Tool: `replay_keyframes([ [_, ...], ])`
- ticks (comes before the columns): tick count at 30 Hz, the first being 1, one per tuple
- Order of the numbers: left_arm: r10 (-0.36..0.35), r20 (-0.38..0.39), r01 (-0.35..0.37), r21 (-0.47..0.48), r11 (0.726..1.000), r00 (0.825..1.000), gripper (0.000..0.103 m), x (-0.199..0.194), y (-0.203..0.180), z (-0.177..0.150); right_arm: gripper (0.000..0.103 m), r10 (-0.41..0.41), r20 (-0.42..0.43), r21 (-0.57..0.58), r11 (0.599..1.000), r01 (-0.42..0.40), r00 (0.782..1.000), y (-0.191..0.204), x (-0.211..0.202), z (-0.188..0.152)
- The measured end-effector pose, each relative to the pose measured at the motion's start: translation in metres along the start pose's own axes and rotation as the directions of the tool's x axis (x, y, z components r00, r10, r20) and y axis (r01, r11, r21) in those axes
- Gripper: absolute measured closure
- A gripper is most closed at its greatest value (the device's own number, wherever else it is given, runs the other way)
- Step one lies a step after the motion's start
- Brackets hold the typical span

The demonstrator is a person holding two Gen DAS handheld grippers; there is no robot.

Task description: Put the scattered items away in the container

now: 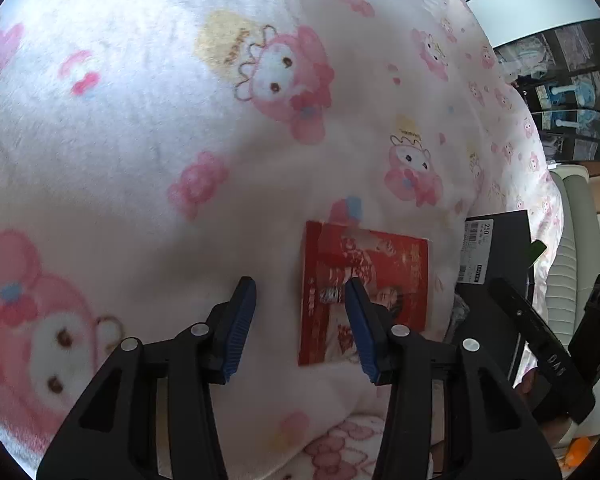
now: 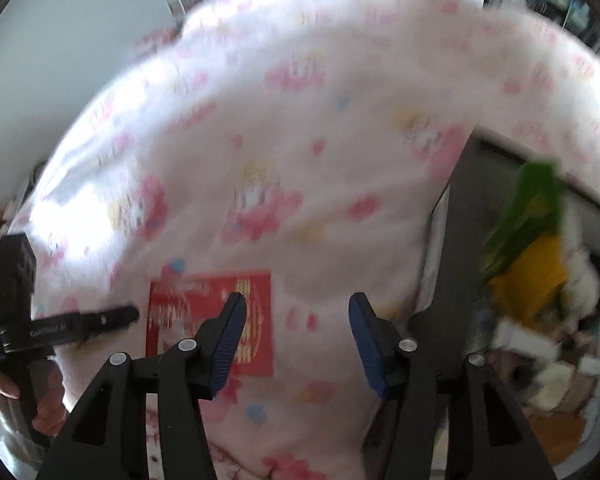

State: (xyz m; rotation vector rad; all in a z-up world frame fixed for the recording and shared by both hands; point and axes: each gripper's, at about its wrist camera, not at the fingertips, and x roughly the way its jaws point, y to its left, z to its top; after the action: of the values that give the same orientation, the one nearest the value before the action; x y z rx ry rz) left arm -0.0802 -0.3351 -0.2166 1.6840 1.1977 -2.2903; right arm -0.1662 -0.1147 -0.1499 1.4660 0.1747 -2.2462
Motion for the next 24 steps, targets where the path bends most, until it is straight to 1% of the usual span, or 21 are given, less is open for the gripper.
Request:
replay_keyframes([
  [1, -0.004, -0.002, 0.004, 0.002, 1.000, 1.000, 0.057, 0.002, 0.000, 0.001, 0.053, -0.024, 0.018, -0.031, 0.999, 0.025, 1.000, 0.005, 0.002, 0.000],
  [2, -0.005, -0.006, 0.005, 0.001, 1.000, 1.000, 0.057, 0.005, -0.001, 0.003, 0.053, -0.024, 0.002, -0.049, 0.999, 0.024, 1.000, 0.011, 0.009, 0.001],
  [4, 0.006, -0.011, -0.006, 0.003, 1.000, 1.000, 0.057, 0.010, -0.002, 0.007, 0.053, 0.017, -0.065, -0.036, 0.999, -0.019, 0.998, 0.017, 0.028, 0.002],
  [5, 0.007, -0.011, -0.007, 0.005, 1.000, 1.000, 0.057, 0.011, -0.003, 0.008, 0.053, 0.018, -0.100, -0.027, 0.999, -0.021, 0.995, 0.020, 0.038, 0.002],
  [7, -0.008, -0.010, 0.008, 0.006, 1.000, 1.000, 0.057, 0.011, -0.005, 0.009, 0.053, 0.029, -0.136, -0.045, 0.998, -0.036, 0.990, 0.026, 0.052, 0.000],
  [10, -0.041, -0.026, 0.041, 0.001, 0.999, 0.999, 0.057, 0.014, -0.007, 0.009, 0.053, 0.066, -0.200, -0.016, 0.997, -0.071, 0.977, 0.027, 0.073, -0.004],
  [12, -0.083, -0.044, 0.083, 0.006, 0.997, 0.996, 0.057, 0.016, -0.010, 0.008, 0.053, 0.098, -0.205, 0.006, 0.995, -0.099, 0.974, 0.025, 0.074, -0.005],
  [13, -0.090, -0.044, 0.091, 0.013, 0.996, 0.995, 0.057, 0.015, -0.011, 0.007, 0.053, 0.116, -0.199, 0.007, 0.993, -0.117, 0.973, 0.026, 0.072, -0.005],
  [15, -0.057, -0.023, 0.058, 0.035, 0.998, 0.998, 0.057, 0.009, -0.013, 0.004, 0.051, 0.174, -0.187, 0.003, 0.984, -0.176, 0.967, 0.028, 0.062, -0.005],
  [17, -0.034, -0.002, 0.034, 0.021, 0.999, 0.999, 0.057, 0.005, -0.009, 0.005, 0.051, 0.197, -0.174, -0.024, 0.979, -0.204, 0.965, 0.030, 0.053, -0.005],
  [18, -0.024, 0.012, 0.024, 0.008, 1.000, 1.000, 0.057, 0.004, -0.004, 0.006, 0.051, 0.197, -0.164, -0.030, 0.978, -0.205, 0.967, 0.029, 0.050, -0.004],
  [19, -0.020, 0.017, 0.020, 0.000, 1.000, 1.000, 0.057, 0.005, -0.001, 0.007, 0.051, 0.182, -0.151, -0.030, 0.982, -0.189, 0.972, 0.026, 0.048, -0.004],
  [21, -0.019, -0.008, 0.019, -0.010, 1.000, 1.000, 0.057, 0.012, 0.003, 0.008, 0.051, 0.118, -0.145, -0.021, 0.992, -0.122, 0.982, 0.018, 0.053, -0.003],
  [22, -0.015, -0.014, 0.015, -0.003, 1.000, 1.000, 0.057, 0.015, 0.002, 0.008, 0.051, 0.112, -0.161, -0.015, 0.993, -0.116, 0.981, 0.017, 0.055, -0.002],
  [24, -0.012, -0.026, 0.013, 0.019, 1.000, 1.000, 0.057, 0.020, -0.004, 0.007, 0.051, 0.169, -0.208, 0.010, 0.985, -0.170, 0.963, 0.015, 0.066, -0.003],
])
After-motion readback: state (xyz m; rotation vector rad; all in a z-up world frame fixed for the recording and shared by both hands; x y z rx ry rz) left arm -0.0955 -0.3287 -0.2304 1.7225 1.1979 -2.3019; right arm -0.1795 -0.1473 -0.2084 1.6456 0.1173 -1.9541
